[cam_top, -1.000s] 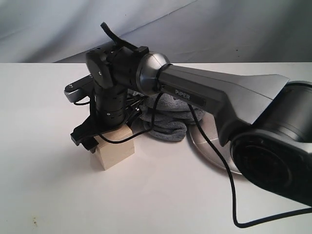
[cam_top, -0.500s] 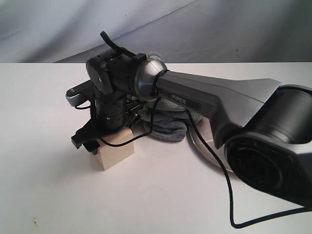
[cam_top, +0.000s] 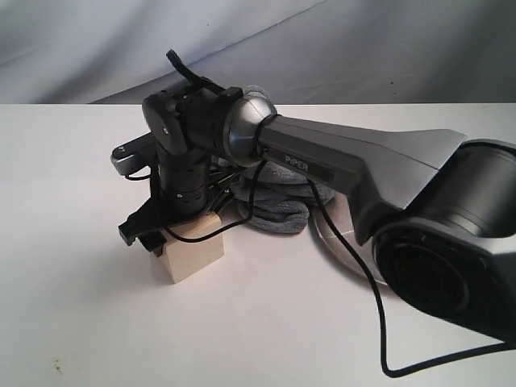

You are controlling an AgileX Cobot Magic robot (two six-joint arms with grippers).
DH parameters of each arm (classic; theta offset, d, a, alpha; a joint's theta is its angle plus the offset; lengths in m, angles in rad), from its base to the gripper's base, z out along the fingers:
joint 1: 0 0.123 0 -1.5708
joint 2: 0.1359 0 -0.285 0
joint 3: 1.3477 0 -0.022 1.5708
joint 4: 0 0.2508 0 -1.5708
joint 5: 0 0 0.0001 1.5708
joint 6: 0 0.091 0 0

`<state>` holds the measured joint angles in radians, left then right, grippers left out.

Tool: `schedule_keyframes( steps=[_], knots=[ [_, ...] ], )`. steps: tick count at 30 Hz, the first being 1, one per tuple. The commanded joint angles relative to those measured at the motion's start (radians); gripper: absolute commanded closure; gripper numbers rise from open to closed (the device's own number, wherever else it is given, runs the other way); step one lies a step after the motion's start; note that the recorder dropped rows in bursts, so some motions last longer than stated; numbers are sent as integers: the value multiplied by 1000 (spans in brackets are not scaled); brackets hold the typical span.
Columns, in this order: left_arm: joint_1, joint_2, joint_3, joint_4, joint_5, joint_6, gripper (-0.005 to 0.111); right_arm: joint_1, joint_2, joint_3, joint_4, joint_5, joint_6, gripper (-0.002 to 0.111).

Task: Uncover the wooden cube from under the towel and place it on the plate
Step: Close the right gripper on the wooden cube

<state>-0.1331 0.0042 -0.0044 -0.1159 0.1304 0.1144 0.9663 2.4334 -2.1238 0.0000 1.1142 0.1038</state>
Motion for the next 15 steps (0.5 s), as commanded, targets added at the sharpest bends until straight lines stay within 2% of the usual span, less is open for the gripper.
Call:
schedule_keyframes(
  steps=[1,15],
  knots=[
    [-5,-4,4,-2,0,-3,107,-3,-52,5,-7,23,5,108],
    [-5,-4,4,-2,0,-3,107,-1,-238,5,-29,107,-20,108]
  ],
)
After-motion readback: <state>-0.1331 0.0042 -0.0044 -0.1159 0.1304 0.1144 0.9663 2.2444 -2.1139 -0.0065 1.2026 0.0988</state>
